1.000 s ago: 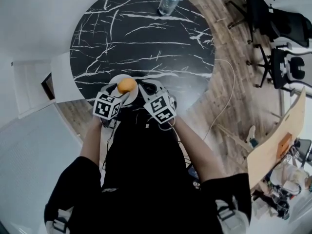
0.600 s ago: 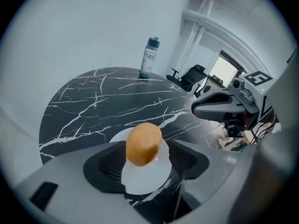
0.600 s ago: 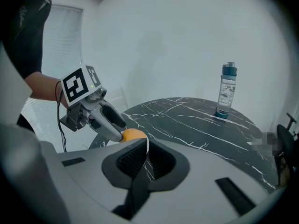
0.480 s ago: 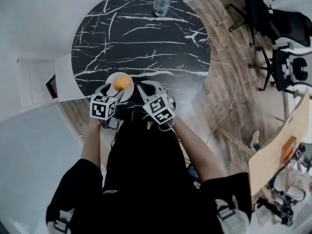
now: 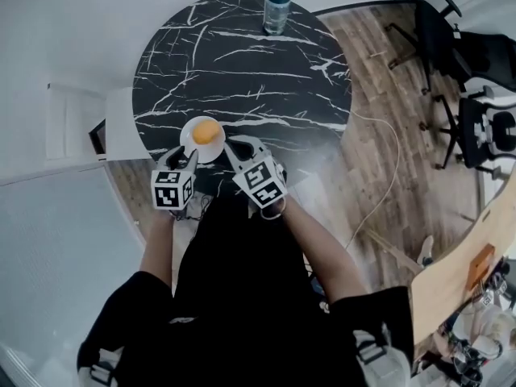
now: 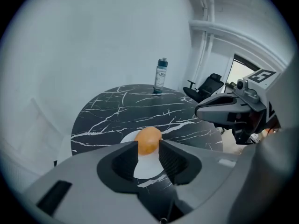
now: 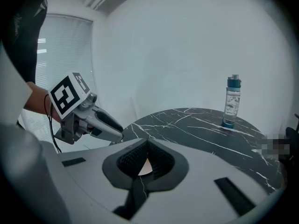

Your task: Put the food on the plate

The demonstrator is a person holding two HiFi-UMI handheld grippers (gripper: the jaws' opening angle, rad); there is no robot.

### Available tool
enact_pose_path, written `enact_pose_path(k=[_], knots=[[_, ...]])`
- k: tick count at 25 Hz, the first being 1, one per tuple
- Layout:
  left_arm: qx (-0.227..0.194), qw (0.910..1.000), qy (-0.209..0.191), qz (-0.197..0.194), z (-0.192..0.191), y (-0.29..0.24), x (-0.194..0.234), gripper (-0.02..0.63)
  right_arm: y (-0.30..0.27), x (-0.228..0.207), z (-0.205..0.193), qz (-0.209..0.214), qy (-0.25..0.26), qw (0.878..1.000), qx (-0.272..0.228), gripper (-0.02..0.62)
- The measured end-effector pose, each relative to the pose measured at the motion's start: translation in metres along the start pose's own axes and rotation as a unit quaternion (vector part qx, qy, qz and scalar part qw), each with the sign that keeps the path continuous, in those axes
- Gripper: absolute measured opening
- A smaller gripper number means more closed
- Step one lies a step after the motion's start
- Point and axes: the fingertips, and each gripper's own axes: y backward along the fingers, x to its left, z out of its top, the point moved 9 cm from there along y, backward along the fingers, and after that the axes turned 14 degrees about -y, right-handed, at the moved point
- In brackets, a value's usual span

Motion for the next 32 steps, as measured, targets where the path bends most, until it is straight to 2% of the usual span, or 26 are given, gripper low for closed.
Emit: enact_pose_path(k=[5,11,16,23,32], knots=[[-0.030,0.9974,0.027,0.060,-0.002,0.029,-0.008,0.002,0.012,0.013,0.013,0.013,0.005,0.999,-0.029,-0.003],[-0.062,0.9931,0.032,0.094,-0.003,0.064,-0.024,0.000,0.026,0.031,0.027,0.013,0.016,0.998,-0.056,-0.003],[-0.108,0.9849,0.051,0.125,0.004,0.096,-0.040,0.000,0.049,0.053,0.044,0.027,0.039,0.995,-0.093,-0.003],[-0.189,0.9631,0.055,0.184,0.022,0.153,-0.067,0.000,0.089,0.077,0.064,0.026,0.063,0.986,-0.150,-0.003],[-0.271,0.9353,0.040,0.223,0.048,0.214,-0.111,0.000,0.167,0.100,0.086,0.030,0.081,0.968,-0.234,-0.003]])
